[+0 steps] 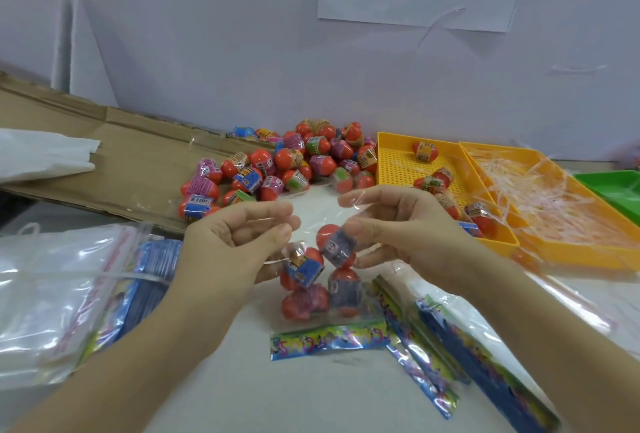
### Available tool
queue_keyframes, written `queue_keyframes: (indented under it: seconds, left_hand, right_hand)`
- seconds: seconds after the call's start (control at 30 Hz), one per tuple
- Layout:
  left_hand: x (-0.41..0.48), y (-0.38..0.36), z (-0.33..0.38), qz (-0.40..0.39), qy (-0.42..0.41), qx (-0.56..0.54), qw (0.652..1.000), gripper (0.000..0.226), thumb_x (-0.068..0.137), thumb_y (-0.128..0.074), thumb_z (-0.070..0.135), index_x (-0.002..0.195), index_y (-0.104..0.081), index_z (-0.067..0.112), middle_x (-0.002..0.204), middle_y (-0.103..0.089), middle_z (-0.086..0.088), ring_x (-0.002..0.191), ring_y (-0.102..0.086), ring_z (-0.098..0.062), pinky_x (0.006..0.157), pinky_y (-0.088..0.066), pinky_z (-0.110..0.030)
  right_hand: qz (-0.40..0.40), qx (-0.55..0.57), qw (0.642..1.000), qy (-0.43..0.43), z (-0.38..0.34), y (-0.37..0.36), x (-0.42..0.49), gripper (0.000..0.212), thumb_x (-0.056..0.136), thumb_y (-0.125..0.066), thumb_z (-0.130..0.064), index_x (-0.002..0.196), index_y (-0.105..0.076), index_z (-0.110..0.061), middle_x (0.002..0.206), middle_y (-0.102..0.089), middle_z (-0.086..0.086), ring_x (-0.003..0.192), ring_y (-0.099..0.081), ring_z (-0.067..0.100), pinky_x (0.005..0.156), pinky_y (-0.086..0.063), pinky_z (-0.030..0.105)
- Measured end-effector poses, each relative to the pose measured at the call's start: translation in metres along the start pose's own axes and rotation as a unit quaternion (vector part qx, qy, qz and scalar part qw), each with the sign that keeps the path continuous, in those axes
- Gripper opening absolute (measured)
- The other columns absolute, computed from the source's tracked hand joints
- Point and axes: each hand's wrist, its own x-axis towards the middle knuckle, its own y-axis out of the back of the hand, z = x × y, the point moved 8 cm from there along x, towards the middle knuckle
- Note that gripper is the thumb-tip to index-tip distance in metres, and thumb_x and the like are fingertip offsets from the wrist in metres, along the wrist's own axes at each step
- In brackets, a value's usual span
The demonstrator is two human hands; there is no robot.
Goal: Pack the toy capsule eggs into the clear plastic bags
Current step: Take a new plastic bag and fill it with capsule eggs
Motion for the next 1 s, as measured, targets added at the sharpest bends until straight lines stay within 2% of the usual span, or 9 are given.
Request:
queue_keyframes:
  seconds: [0.07, 0.17, 0.33, 0.4, 0.53, 0.7, 0.77, 0.87, 1.0]
  left_hand:
    - [0.0, -0.001, 0.0, 0.003, -0.001, 0.003, 1.0, 0.024, 0.073, -0.069, 0.009, 0.07, -0.078, 0.03, 0.082, -0.078, 0.0, 0.067, -0.074, -0.014, 0.051, -0.054, -0.018]
    - [0.001, -0.002, 0.0, -0.004, -0.012, 0.004, 1.0, 0.013, 0.065, -0.068, 0.018, 0.066, -0.077, 0.028, 0.083, -0.077, -0.002, 0.071, -0.075, -0.019, 0.054, -0.057, -0.021]
    - [0.0, -0.006, 0.003, -0.042, -0.031, 0.018, 0.998, 0.009, 0.065, -0.067, 0.024, 0.064, -0.074, 0.029, 0.085, -0.077, 0.001, 0.073, -0.075, -0.014, 0.055, -0.054, -0.018]
    - [0.001, -0.008, 0.005, -0.059, -0.044, 0.034, 0.997, 0.016, 0.073, -0.066, 0.019, 0.066, -0.076, 0.029, 0.085, -0.076, 0.002, 0.075, -0.074, -0.011, 0.057, -0.054, -0.017]
    - [0.001, -0.008, 0.008, -0.069, -0.067, 0.079, 0.992, 0.054, 0.09, -0.055, -0.008, 0.055, -0.07, 0.028, 0.087, -0.076, 0.009, 0.077, -0.073, -0.007, 0.055, -0.054, -0.017]
    - [-0.003, -0.013, 0.016, -0.107, -0.094, 0.129, 0.981, 0.063, 0.09, -0.049, -0.016, 0.05, -0.065, 0.029, 0.095, -0.074, 0.016, 0.086, -0.073, -0.009, 0.058, -0.054, -0.017]
    - [-0.005, -0.016, 0.019, -0.123, -0.101, 0.137, 0.978, 0.066, 0.089, -0.047, -0.02, 0.051, -0.066, 0.03, 0.099, -0.073, 0.018, 0.09, -0.072, -0.007, 0.06, -0.054, -0.016]
    - [-0.007, -0.018, 0.02, -0.137, -0.111, 0.147, 0.973, 0.068, 0.087, -0.045, -0.024, 0.052, -0.067, 0.031, 0.106, -0.071, 0.018, 0.095, -0.067, 0.002, 0.06, -0.052, -0.013]
    - [-0.007, -0.017, 0.016, -0.142, -0.11, 0.163, 0.97, 0.067, 0.088, -0.047, -0.022, 0.053, -0.066, 0.032, 0.11, -0.069, 0.02, 0.101, -0.065, 0.005, 0.061, -0.052, -0.014]
  right_hand:
    - [0.002, -0.01, 1.0, 0.009, 0.002, 0.001, 0.001, 0.02, 0.064, -0.076, -0.015, 0.083, -0.076, -0.017, 0.071, -0.069, 0.007, 0.062, -0.069, 0.017, 0.053, -0.057, 0.026]
    - [-0.006, 0.007, 1.0, 0.024, 0.003, -0.001, 0.001, 0.01, 0.066, -0.072, -0.012, 0.074, -0.075, -0.018, 0.072, -0.069, 0.006, 0.065, -0.069, 0.018, 0.054, -0.057, 0.026]
    - [-0.031, 0.035, 0.998, 0.039, 0.002, 0.0, 0.0, 0.016, 0.071, -0.068, -0.008, 0.081, -0.076, -0.019, 0.075, -0.064, 0.007, 0.071, -0.07, 0.021, 0.055, -0.058, 0.028]
    - [-0.043, 0.044, 0.997, 0.044, 0.001, 0.0, 0.0, 0.017, 0.073, -0.067, -0.009, 0.084, -0.076, -0.02, 0.076, -0.063, 0.007, 0.072, -0.069, 0.021, 0.056, -0.058, 0.028]
    - [-0.061, 0.064, 0.995, 0.04, 0.001, -0.001, -0.001, 0.008, 0.075, -0.067, -0.006, 0.072, -0.073, -0.012, 0.077, -0.07, 0.007, 0.074, -0.071, 0.02, 0.056, -0.058, 0.028]
    - [-0.076, 0.056, 0.994, 0.046, -0.004, -0.002, -0.002, 0.009, 0.073, -0.068, -0.008, 0.066, -0.072, -0.013, 0.075, -0.071, 0.003, 0.073, -0.071, 0.018, 0.061, -0.06, 0.032]
    - [-0.079, 0.05, 0.995, 0.045, -0.006, -0.002, -0.002, 0.017, 0.077, -0.065, -0.002, 0.065, -0.071, -0.012, 0.076, -0.07, 0.003, 0.073, -0.07, 0.018, 0.062, -0.06, 0.033]
    - [-0.073, 0.036, 0.996, 0.039, -0.005, 0.0, -0.002, 0.041, 0.086, -0.051, 0.015, 0.06, -0.069, -0.011, 0.076, -0.069, 0.003, 0.074, -0.069, 0.018, 0.061, -0.059, 0.029]
    - [-0.055, 0.001, 0.998, 0.031, -0.004, 0.002, -0.002, 0.051, 0.087, -0.045, 0.022, 0.055, -0.068, -0.01, 0.079, -0.066, 0.004, 0.075, -0.068, 0.018, 0.061, -0.057, 0.026]
